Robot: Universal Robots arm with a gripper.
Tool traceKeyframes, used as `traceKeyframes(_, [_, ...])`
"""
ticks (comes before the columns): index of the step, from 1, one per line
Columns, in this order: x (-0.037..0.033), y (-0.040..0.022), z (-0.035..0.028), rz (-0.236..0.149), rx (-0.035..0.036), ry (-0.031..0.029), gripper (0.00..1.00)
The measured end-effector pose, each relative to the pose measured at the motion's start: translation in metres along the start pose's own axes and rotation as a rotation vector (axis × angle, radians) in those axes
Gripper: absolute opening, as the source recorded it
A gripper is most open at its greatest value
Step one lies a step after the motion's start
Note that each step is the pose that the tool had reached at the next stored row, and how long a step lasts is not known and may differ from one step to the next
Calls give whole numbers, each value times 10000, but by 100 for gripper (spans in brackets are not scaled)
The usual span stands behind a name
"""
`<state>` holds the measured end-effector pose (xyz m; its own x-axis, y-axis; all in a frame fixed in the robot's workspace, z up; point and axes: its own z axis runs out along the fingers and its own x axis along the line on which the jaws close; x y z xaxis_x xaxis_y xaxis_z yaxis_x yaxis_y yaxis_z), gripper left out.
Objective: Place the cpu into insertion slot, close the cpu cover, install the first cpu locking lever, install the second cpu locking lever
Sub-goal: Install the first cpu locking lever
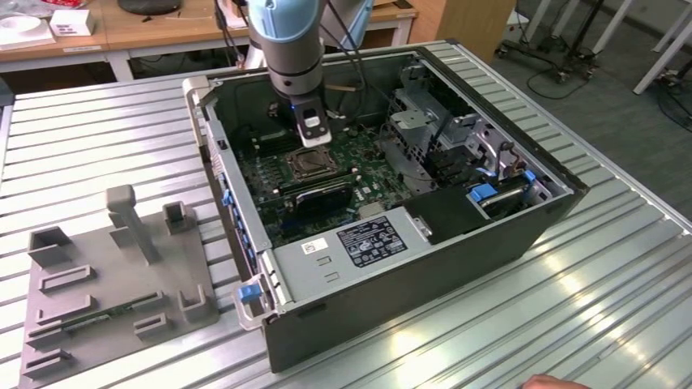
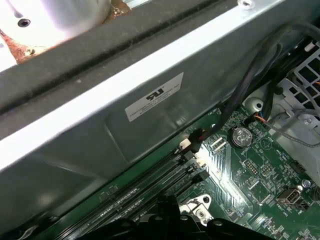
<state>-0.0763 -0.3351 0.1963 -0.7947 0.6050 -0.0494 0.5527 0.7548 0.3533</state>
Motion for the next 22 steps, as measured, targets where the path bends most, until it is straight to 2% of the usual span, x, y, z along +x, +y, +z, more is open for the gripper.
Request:
traceKeyframes(10, [-39, 13, 55, -18, 56, -38, 11])
traceKeyframes(22, [-66, 24, 83, -42, 140, -93, 11])
